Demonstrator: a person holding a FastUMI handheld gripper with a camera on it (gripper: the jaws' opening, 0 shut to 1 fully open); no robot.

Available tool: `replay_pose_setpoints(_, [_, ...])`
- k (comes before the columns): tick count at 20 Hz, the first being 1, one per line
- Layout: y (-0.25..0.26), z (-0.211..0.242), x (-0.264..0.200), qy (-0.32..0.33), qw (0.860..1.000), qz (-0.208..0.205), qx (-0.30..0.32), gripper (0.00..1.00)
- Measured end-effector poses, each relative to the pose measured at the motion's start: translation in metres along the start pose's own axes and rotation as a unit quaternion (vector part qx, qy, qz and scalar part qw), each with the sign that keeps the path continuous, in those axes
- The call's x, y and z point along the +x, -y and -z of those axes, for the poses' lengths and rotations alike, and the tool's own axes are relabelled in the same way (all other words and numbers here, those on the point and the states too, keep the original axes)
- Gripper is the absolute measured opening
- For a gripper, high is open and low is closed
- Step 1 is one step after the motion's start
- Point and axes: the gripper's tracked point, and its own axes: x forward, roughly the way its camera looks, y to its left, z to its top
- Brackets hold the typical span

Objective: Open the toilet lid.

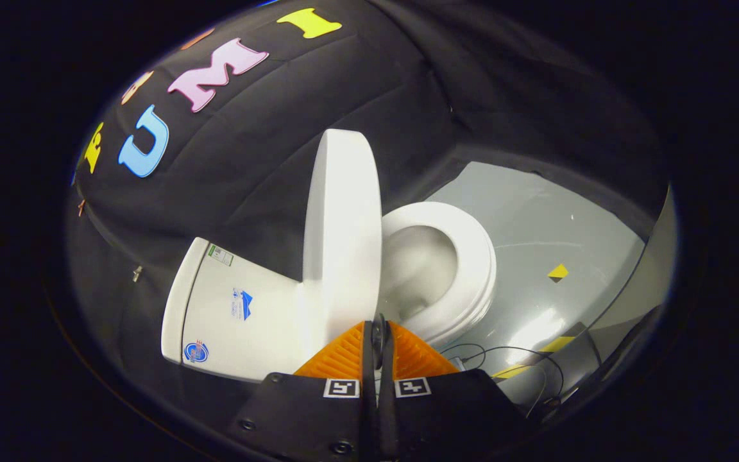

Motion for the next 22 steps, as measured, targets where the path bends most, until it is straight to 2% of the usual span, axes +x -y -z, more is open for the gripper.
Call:
replay_pose_setpoints(2, [-0.013, -0.001, -0.005, 0.018, 0.999, 0.028, -0.032, 0.06])
replay_pose_setpoints(5, [-0.040, 0.001, -0.016, 0.042, 0.996, 0.048, -0.065, 0.06])
replay_pose_setpoints(9, [-0.072, 0.004, -0.028, 0.081, 0.986, 0.079, -0.125, 0.06])
replay_pose_setpoints(22, [-0.168, 0.037, -0.042, 0.134, 0.963, 0.078, -0.221, 0.06])
